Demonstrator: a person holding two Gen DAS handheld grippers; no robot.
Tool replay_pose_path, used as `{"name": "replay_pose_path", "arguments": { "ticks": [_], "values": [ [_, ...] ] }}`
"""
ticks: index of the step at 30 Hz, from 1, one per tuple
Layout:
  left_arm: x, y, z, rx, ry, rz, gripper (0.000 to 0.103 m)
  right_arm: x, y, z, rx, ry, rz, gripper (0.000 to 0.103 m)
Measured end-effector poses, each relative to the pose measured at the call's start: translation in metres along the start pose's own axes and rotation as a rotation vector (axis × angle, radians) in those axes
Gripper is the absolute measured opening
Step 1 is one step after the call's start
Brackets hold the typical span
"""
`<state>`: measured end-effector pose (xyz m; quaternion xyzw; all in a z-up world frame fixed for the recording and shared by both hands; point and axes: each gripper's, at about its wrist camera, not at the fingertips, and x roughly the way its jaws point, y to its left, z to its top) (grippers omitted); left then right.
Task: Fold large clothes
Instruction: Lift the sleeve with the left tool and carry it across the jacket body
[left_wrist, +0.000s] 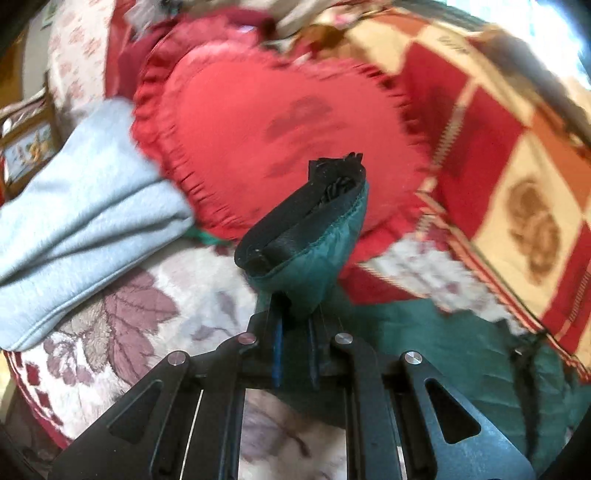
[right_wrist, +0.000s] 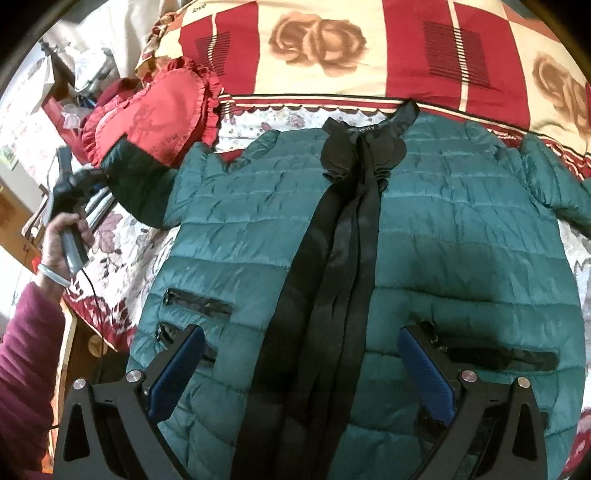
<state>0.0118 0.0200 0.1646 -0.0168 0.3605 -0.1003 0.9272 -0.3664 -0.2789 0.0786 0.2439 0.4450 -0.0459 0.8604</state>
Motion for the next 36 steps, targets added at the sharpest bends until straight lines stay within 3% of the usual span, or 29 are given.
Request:
{"name": "replay_pose_path", "arguments": {
  "ticks": [8, 14, 26, 36],
  "values": [
    [-0.080, -0.086, 0.000, 0.097, -0.026, -0.185, 0.010, -0.014, -0.019, -0.008, 0.081, -0.016, 0.040, 0.103],
    [-0.107, -0.171, -0.016, 0.180, -0.022, -0.317, 0.010, -0.022, -0.025, -0.013, 0.055, -0.033, 0.016, 0.103],
    [-0.096, -0.328, -0.092, 0.342, 0.109, -0.493, 0.010, -0.038, -0.053, -0.016, 0.117, -0.064, 0.029, 0.103],
    [-0.044, -0.382, -0.159, 0.402, 0.260, -0.522, 0.010, -0.045, -0.085, -0.019, 0.188, -0.093, 0.052, 0.103]
  ]
}}
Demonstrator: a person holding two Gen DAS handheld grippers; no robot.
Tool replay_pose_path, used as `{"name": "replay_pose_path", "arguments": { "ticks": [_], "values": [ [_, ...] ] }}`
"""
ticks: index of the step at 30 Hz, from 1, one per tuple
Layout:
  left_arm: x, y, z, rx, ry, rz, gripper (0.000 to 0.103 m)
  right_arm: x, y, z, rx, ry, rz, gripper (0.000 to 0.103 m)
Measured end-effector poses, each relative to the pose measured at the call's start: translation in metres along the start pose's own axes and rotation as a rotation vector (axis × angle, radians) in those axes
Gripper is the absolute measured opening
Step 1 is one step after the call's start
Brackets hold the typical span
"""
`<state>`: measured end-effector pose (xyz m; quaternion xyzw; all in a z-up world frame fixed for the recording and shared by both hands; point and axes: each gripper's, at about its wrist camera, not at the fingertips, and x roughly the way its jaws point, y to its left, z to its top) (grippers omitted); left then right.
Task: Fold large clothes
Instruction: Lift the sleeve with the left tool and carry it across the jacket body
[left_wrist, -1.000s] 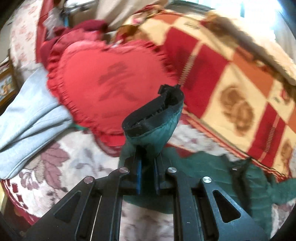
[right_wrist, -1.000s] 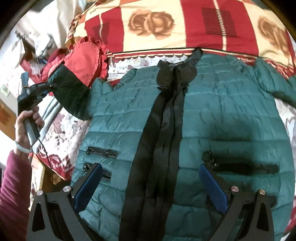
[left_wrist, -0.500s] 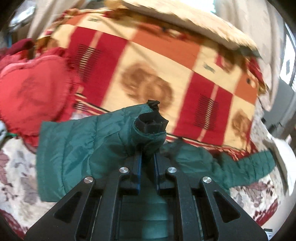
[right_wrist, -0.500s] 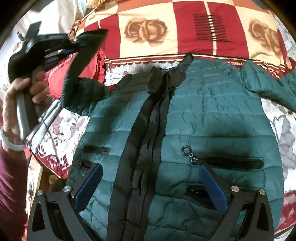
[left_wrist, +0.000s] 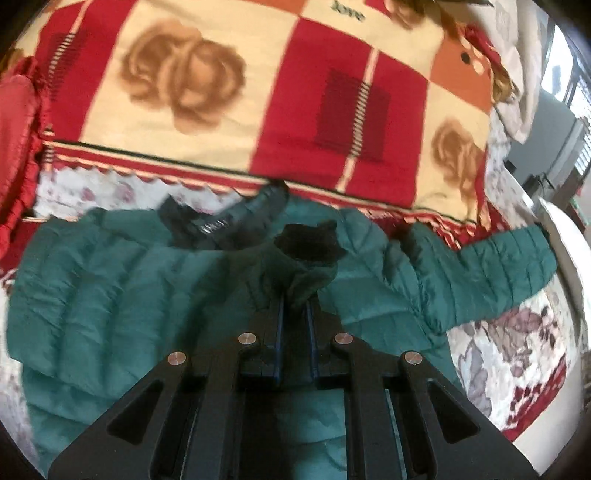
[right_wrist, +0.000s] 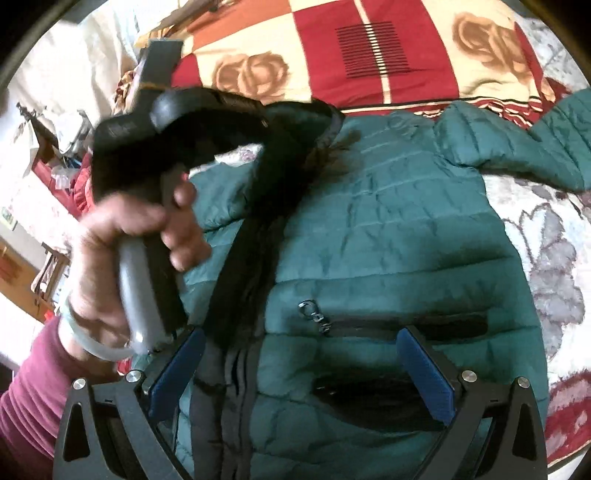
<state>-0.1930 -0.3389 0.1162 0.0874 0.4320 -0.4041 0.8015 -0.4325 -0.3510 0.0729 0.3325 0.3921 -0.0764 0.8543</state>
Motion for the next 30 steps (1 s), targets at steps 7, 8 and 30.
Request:
{"name": "replay_pose_path", "arguments": {
  "ticks": [7, 8, 30],
  "values": [
    [0.004, 0.007, -0.008, -0.060, 0.041, -0.108, 0.010, -0.004, -0.012, 0.002, 0.059, 0.000, 0.007, 0.103],
    [0.001, 0.014, -0.008, -0.095, 0.047, -0.141, 0.013, -0.005, -0.010, 0.002, 0.053, -0.002, 0.007, 0.103],
    [-0.119, 0.191, -0.081, -0.371, -0.112, 0.196, 0.059, 0.090, -0.002, 0.105, 0.217, 0.058, -0.010, 0.103]
  ]
}}
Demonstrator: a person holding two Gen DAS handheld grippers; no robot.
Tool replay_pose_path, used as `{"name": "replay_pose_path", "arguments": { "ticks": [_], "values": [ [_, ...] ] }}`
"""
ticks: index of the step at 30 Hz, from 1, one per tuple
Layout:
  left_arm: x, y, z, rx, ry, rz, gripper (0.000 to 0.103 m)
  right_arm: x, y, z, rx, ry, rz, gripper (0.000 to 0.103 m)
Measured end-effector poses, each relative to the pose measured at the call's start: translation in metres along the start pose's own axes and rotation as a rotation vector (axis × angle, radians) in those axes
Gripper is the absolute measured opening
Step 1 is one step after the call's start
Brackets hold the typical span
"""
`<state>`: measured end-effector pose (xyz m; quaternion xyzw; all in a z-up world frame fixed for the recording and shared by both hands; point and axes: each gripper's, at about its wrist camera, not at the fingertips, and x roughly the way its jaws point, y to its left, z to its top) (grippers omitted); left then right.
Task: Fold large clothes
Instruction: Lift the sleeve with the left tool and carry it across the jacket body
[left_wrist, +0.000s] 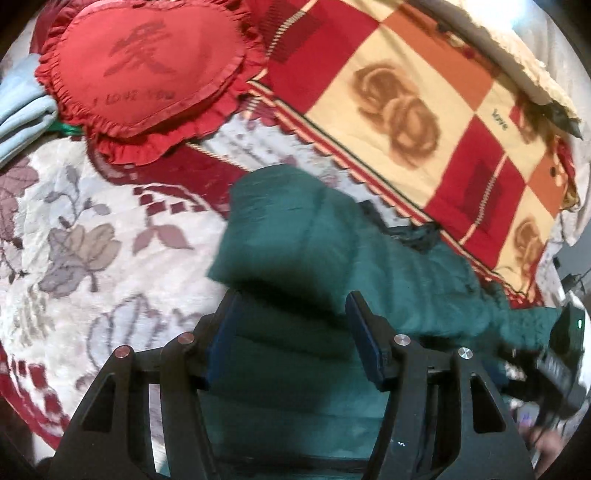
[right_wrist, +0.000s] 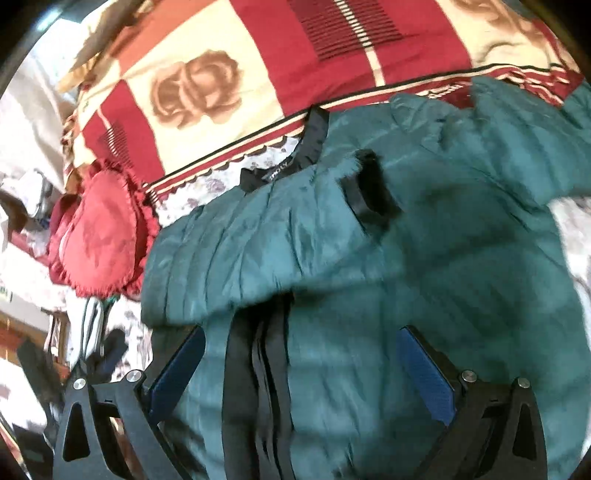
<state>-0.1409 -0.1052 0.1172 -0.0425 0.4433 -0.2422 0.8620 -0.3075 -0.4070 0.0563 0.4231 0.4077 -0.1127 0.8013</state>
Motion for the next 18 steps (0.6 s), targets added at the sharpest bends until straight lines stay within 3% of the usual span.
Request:
{"name": "replay_pose_path", "arguments": {
  "ticks": [3, 5, 7, 9, 12, 15, 18],
  "values": [
    [0.007, 0.018, -0.004, -0.048, 0.012, 0.002, 0.059, 0.020, -0.002, 0.014, 0.045, -0.012, 0.004, 0.103],
    [0.011, 0.027, -0.005, -0.088, 0.019, 0.002, 0.059, 0.029, -0.001, 0.022, 0.052, -0.014, -0.002, 0.092],
    [0.015, 0.034, -0.006, -0.113, 0.028, 0.001, 0.059, 0.034, 0.003, 0.027, 0.029, -0.022, -0.029, 0.063],
    [0.020, 0.035, -0.006, -0.122, 0.042, 0.004, 0.059, 0.035, 0.005, 0.032, 0.003, -0.044, -0.044, 0.044],
    [0.021, 0.036, -0.005, -0.131, 0.040, 0.006, 0.059, 0.024, 0.008, 0.037, -0.036, -0.095, -0.056, 0.024],
    [0.018, 0.036, -0.001, -0.131, 0.018, 0.015, 0.059, -0.001, 0.010, 0.040, -0.100, -0.181, -0.088, 0.019],
    [0.020, 0.032, 0.003, -0.117, 0.009, 0.026, 0.059, -0.013, -0.004, 0.046, -0.124, -0.233, -0.204, 0.019]
  ]
}}
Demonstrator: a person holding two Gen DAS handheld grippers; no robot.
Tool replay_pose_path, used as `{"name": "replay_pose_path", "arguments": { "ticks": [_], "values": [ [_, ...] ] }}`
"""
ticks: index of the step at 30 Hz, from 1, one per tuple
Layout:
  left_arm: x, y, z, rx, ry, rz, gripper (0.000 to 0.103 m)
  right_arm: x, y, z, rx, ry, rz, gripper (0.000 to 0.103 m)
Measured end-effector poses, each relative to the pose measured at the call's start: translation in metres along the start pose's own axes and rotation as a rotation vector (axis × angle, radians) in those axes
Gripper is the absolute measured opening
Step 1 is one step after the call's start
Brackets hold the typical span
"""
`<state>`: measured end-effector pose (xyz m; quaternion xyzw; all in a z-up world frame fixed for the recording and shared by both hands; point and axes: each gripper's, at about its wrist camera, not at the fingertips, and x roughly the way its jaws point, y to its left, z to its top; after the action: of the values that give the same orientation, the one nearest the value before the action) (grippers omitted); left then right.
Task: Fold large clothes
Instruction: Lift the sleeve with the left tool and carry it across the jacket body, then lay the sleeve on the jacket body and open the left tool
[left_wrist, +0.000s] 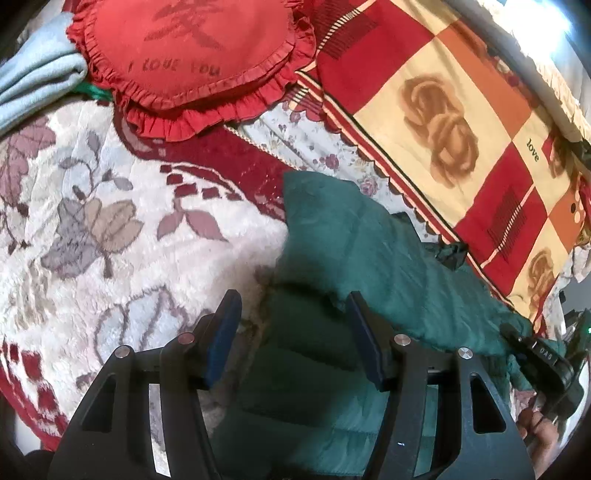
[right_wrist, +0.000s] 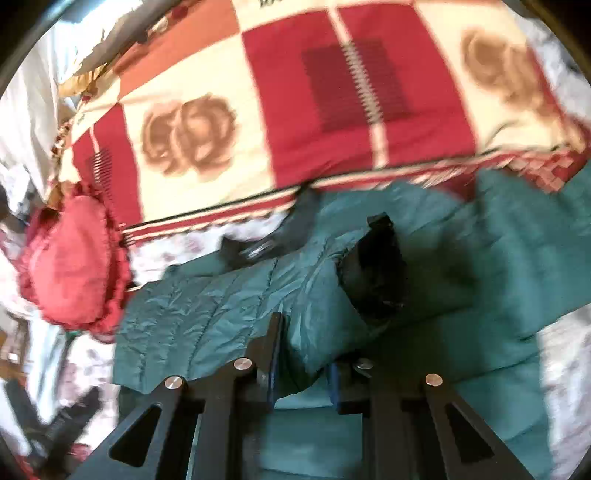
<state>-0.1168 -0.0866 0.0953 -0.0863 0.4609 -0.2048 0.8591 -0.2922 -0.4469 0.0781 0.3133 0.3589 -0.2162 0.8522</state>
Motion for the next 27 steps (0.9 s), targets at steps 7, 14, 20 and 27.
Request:
{"name": "replay_pose_path", "arguments": {
  "ticks": [7, 14, 20, 27],
  "values": [
    [0.013, -0.034, 0.009, 0.097, 0.007, 0.024, 0.059, -0.012, -0.024, -0.005, 0.035, 0.024, 0.000, 0.100],
    [0.038, -0.052, 0.013, 0.160, 0.007, 0.100, 0.059, -0.036, 0.005, -0.007, -0.076, -0.002, 0.047, 0.096],
    [0.059, -0.058, 0.013, 0.203, 0.014, 0.152, 0.059, -0.007, 0.047, -0.006, -0.199, 0.018, 0.003, 0.069],
    [0.079, -0.056, 0.007, 0.247, 0.019, 0.194, 0.070, 0.054, 0.052, -0.013, -0.246, 0.108, -0.084, 0.064]
  ]
}}
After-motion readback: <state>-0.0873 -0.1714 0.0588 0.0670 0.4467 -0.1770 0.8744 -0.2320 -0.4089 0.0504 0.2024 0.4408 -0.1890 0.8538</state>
